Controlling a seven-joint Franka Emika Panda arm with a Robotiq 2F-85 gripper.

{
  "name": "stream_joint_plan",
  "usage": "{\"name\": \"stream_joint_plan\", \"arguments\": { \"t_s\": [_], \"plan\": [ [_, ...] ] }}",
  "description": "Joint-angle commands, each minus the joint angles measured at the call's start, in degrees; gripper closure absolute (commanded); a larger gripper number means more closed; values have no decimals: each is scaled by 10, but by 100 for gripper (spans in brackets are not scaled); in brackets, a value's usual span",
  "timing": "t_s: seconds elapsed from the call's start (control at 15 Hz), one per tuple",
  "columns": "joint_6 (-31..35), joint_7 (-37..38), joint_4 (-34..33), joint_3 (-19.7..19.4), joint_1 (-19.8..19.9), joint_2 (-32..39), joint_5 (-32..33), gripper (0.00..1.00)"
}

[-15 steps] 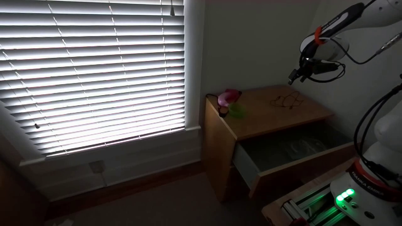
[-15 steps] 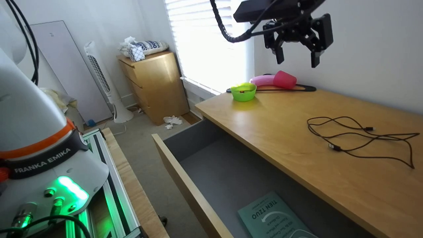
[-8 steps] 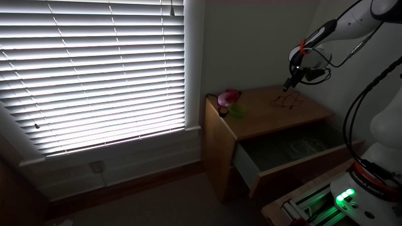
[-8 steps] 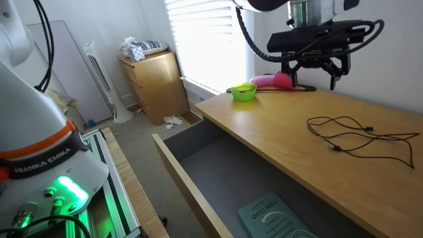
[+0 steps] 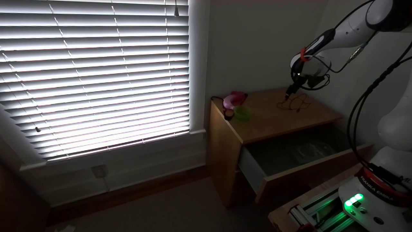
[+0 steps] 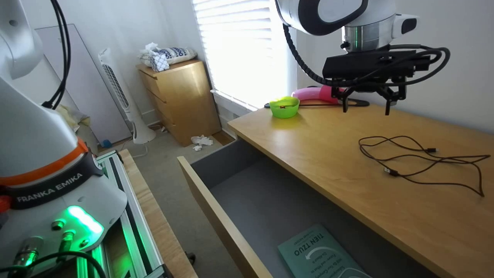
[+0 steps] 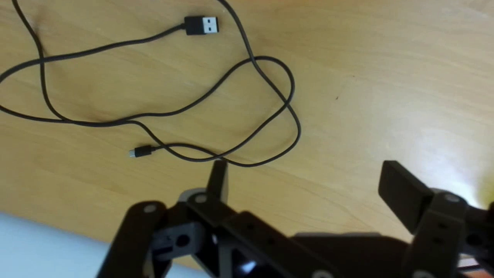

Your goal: Put the cable inside the drawer

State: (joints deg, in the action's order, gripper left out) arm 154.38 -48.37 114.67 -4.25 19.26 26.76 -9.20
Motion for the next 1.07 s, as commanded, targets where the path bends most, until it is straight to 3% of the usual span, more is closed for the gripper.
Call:
{"name": "stream_joint_plan", "arguments": {
  "t_s": [0.0, 1.0],
  "plan": [
    [0, 10, 0, 12, 12, -2, 13, 0],
    [-9, -2, -116, 30, 38, 160, 62, 0]
  ]
}}
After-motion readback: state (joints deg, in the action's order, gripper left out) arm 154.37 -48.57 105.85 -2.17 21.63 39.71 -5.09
